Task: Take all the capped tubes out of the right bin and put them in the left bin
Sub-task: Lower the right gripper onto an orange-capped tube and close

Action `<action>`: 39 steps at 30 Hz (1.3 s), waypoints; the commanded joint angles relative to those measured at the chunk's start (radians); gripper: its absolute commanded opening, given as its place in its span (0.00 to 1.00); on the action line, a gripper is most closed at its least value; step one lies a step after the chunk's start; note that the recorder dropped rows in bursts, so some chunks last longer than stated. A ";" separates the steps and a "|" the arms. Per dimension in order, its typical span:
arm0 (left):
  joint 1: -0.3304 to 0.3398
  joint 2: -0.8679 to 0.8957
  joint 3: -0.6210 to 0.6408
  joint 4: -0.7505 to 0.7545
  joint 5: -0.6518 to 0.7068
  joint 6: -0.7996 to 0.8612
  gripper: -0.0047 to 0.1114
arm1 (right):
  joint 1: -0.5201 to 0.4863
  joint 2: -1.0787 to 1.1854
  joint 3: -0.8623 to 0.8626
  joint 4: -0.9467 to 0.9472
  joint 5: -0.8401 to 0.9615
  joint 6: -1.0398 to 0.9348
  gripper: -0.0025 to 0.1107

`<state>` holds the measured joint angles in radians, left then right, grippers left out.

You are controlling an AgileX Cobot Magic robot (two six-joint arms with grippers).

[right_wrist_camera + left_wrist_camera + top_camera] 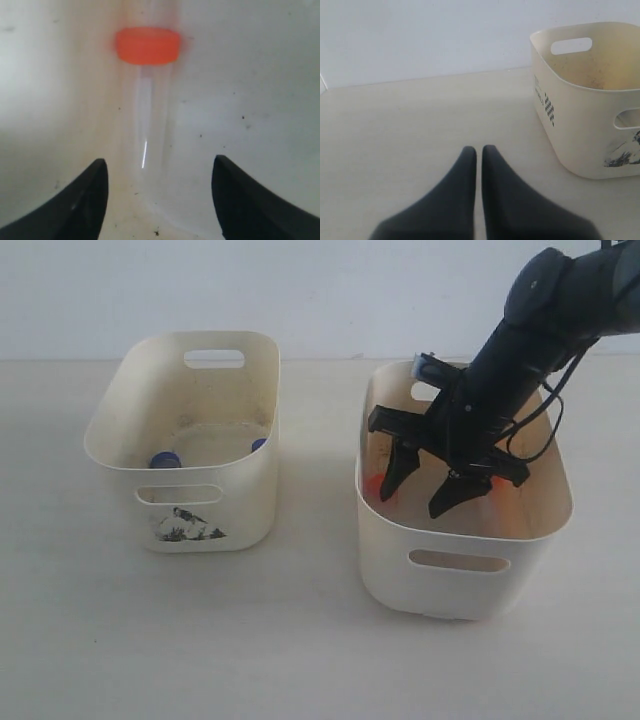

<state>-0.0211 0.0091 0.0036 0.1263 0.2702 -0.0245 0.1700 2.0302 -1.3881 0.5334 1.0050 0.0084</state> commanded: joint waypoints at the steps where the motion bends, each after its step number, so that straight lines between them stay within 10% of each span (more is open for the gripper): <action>1: 0.001 -0.002 -0.004 -0.011 -0.009 -0.012 0.08 | 0.002 0.017 0.003 0.004 -0.029 -0.001 0.54; 28: 0.001 -0.002 -0.004 -0.011 -0.009 -0.012 0.08 | 0.019 0.076 0.003 -0.187 -0.118 0.157 0.53; 39: 0.001 -0.002 -0.004 -0.011 -0.009 -0.012 0.08 | 0.019 0.076 0.003 0.107 -0.093 -0.008 0.53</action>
<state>-0.0211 0.0091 0.0036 0.1263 0.2702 -0.0245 0.1883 2.1084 -1.3852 0.6066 0.9035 0.0282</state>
